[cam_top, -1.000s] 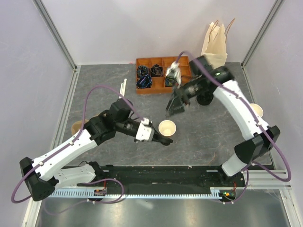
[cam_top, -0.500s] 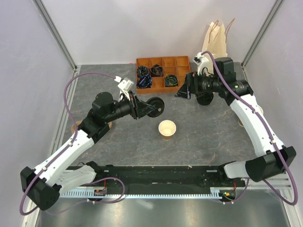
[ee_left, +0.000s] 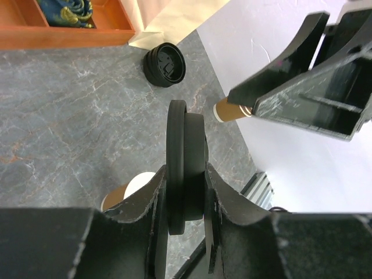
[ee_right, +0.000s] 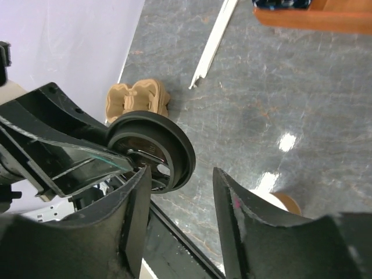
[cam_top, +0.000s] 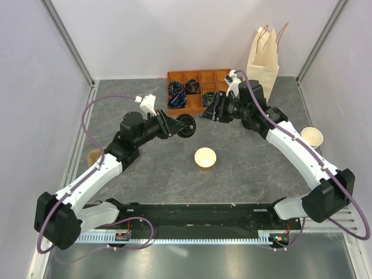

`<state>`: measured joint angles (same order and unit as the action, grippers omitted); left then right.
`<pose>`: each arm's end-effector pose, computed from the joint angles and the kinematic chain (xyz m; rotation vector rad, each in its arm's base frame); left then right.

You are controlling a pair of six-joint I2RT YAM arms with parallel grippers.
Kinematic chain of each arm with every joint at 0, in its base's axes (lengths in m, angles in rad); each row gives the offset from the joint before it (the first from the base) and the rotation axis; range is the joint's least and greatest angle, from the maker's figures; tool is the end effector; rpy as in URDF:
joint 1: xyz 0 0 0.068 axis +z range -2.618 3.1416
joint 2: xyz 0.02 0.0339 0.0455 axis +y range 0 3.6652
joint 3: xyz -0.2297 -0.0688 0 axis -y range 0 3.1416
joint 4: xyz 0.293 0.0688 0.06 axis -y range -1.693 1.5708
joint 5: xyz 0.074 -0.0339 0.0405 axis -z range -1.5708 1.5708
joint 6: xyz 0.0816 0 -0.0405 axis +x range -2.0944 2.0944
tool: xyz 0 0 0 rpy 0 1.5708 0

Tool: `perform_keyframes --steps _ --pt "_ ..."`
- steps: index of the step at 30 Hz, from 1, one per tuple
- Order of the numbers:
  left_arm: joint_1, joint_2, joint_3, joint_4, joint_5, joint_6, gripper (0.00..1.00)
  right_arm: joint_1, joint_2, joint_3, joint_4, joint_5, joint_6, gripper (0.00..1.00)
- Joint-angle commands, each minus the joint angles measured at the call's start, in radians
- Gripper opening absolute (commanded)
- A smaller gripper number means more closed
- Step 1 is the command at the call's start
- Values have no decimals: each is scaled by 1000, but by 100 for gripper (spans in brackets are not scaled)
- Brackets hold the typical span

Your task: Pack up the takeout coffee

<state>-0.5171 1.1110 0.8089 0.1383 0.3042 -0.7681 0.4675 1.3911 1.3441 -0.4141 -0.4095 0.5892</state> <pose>0.3056 -0.2019 0.2647 0.0072 1.8857 -1.1801 0.3494 0.2128 0.3194 -0.1453 2.1599 1.0559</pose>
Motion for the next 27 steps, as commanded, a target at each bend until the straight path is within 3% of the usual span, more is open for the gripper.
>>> perform_keyframes --steps 1,18,27 --pt "3 -5 -8 76 -8 -77 2 28 11 -46 43 31 66 53" --pt "3 10 -28 57 -31 -79 2 71 -23 -132 90 11 149 40" --pt "3 23 -11 70 -25 -103 2 77 -1 -149 106 18 184 39"
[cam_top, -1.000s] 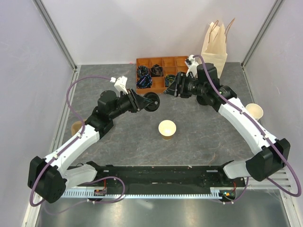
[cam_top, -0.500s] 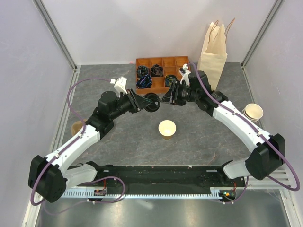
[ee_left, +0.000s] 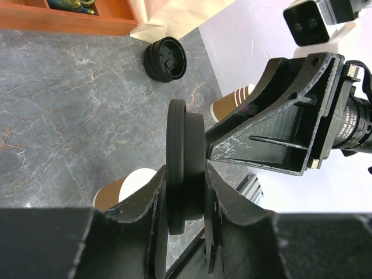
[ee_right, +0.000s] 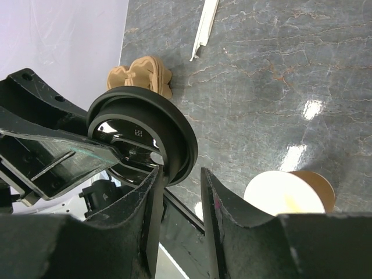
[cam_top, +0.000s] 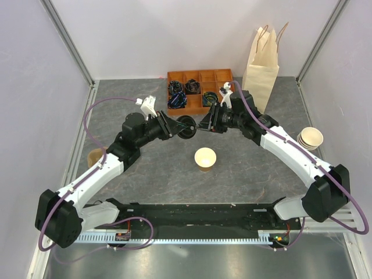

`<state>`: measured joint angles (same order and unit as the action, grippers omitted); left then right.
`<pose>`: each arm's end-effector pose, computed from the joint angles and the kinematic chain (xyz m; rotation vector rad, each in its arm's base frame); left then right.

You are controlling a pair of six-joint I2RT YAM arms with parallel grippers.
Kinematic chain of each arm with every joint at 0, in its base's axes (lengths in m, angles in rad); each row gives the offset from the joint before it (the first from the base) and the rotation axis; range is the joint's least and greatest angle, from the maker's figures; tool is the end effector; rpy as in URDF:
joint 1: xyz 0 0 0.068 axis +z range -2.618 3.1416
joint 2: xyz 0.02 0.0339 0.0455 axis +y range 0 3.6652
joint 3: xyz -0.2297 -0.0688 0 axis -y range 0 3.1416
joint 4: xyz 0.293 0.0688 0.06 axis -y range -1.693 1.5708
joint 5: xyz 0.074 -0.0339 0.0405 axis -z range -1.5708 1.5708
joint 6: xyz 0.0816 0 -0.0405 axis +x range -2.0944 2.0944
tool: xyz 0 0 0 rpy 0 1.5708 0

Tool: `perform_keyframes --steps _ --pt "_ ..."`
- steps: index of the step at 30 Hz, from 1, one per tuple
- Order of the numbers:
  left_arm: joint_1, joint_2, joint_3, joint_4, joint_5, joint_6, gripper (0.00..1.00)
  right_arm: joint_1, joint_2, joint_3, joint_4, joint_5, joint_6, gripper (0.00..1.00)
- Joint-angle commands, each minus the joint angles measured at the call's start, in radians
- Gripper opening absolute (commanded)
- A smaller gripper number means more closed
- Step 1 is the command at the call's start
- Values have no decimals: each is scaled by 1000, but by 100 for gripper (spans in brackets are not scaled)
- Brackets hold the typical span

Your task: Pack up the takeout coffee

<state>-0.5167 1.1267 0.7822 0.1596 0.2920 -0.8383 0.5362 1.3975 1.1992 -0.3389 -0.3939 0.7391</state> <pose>0.3074 -0.2017 0.2505 -0.0755 1.9186 -1.2103 0.3346 0.2352 0.2644 -0.0263 2.2912 1.1353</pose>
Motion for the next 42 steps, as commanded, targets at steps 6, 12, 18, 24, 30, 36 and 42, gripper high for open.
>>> perform_keyframes --steps 6,12,18,24,30,36,42 --pt "1 15 12 50 -17 -41 2 22 14 5 40 -3 48 28" --pt "1 19 12 64 -19 -48 2 24 23 -9 51 -14 74 26" --pt "-5 24 15 75 -21 -47 2 24 37 -1 54 -7 86 26" --pt "-35 24 12 69 -24 -38 2 24 52 -4 43 9 85 7" --pt "-39 -7 23 -41 -33 10 39 -22 46 71 -78 15 -62 0" --pt "52 -142 51 -283 76 244 92 -71 3 215 -374 79 -499 0" --pt "139 -164 207 -661 229 540 100 23 65 361 -695 58 -951 0"
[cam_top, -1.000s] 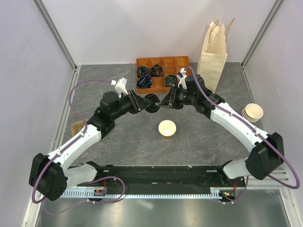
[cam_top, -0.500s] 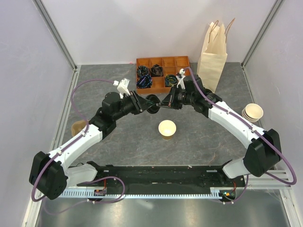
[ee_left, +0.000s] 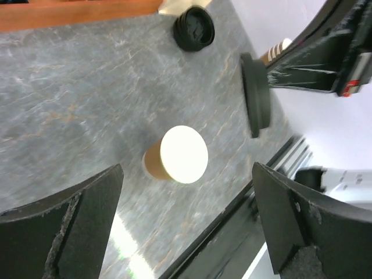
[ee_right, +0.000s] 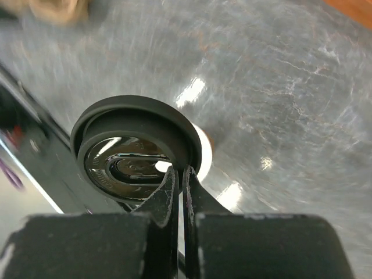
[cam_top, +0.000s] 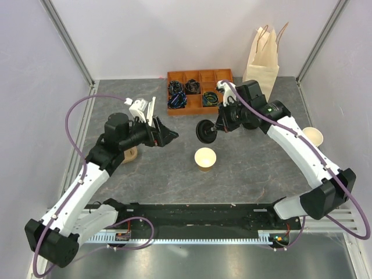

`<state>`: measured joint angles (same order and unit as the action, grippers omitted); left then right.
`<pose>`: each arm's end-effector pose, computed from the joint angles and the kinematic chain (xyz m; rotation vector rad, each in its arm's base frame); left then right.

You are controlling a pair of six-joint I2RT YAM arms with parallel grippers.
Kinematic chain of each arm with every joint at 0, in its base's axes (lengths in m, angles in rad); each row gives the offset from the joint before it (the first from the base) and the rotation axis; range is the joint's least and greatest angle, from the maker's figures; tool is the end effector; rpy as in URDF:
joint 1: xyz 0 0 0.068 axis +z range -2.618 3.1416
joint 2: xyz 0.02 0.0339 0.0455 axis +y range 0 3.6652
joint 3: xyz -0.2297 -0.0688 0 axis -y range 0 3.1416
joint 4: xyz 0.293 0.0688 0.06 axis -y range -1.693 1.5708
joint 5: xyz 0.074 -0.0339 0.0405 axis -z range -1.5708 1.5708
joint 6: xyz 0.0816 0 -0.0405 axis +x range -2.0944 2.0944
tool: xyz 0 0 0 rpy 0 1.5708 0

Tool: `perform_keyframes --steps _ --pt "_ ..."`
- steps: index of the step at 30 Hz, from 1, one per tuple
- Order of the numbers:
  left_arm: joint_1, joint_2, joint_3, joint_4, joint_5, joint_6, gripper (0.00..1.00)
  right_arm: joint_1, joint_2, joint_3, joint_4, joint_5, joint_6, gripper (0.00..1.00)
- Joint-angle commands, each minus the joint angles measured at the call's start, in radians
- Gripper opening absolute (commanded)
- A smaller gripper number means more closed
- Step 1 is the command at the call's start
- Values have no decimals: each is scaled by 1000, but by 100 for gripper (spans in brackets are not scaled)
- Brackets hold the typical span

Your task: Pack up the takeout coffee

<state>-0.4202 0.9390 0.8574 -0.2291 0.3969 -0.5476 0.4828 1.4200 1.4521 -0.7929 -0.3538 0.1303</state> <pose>0.2824 -0.1607 0.2891 0.1629 1.9844 -1.0190 0.3283 0.2040 0.3062 -0.5961 2.3081 0.7126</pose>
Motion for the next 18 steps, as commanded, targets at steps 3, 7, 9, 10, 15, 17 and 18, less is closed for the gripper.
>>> perform_keyframes --steps 3,7,9,10,15,17,18 --pt "153 58 204 -355 198 354 100 132 114 154 -366 78 -456 0" --pt "331 165 305 -489 337 426 100 187 164 177 -434 125 -520 0" --pt "417 213 315 -501 413 422 100 227 198 191 -442 168 -532 0" --pt "449 228 316 -510 440 419 100 238 212 201 -451 182 -543 0" --pt "483 256 321 -510 451 420 100 278 295 234 -470 243 -558 0" --pt "485 254 324 -507 450 420 100 278 321 258 -470 245 -555 0" --pt "485 256 324 -504 451 416 100 278 332 269 -473 246 -557 0"
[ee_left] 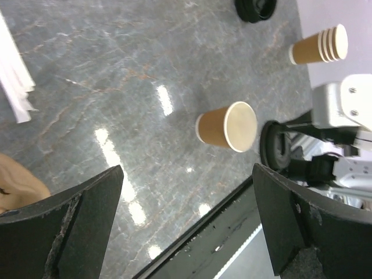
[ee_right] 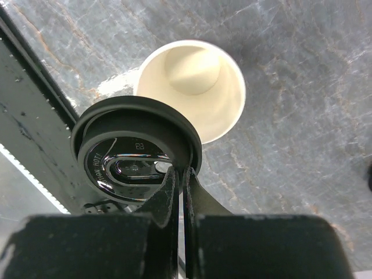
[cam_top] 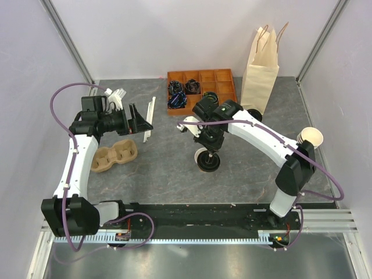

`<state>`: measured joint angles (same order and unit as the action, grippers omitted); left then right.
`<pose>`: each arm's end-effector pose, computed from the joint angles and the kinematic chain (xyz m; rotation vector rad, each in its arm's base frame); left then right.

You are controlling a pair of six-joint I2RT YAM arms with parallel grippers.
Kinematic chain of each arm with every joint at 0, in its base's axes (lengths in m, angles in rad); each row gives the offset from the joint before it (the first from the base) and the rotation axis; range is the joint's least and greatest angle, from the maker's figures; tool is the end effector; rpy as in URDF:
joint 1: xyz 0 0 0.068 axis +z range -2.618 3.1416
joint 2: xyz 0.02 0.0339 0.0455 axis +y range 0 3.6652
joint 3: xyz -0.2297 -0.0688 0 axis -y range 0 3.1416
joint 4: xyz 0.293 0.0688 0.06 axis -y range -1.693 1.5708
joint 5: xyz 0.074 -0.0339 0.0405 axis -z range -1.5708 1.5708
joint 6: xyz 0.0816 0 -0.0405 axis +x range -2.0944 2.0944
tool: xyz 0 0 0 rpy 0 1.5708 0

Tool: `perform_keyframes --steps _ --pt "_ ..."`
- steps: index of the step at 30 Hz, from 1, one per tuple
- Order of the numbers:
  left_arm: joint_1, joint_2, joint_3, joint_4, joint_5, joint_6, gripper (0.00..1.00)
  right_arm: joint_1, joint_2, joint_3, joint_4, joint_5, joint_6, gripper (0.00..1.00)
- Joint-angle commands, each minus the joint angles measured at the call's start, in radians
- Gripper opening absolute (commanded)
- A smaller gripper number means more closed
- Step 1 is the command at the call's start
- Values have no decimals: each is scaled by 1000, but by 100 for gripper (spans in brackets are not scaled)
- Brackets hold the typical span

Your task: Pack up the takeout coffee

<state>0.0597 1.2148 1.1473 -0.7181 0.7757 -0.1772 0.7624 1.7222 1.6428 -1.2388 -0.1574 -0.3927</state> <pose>0.3326 -0.0374 0.2754 0.1113 2.2627 -0.9653 0.2733 0.2787 0.2275 -1.6121 2.4205 0.2933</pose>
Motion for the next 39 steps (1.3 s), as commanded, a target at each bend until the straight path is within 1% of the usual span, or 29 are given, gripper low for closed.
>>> perform_keyframes --steps 1,3,6,17,32,39 --pt "3 -17 32 -15 74 44 100 -2 39 93 -31 59 -32 0" --pt "3 -14 31 -11 73 35 100 0 63 101 -27 76 -29 0" --pt "3 -14 23 2 69 19 100 0 74 100 24 110 -17 0" --pt "3 -20 5 17 63 2 100 0 106 72 79 95 2 0" --pt "5 -9 6 19 60 1 100 3 111 -17 160 111 -6 0" --pt "5 -6 5 20 48 -2 100 5 108 -83 199 113 5 0"
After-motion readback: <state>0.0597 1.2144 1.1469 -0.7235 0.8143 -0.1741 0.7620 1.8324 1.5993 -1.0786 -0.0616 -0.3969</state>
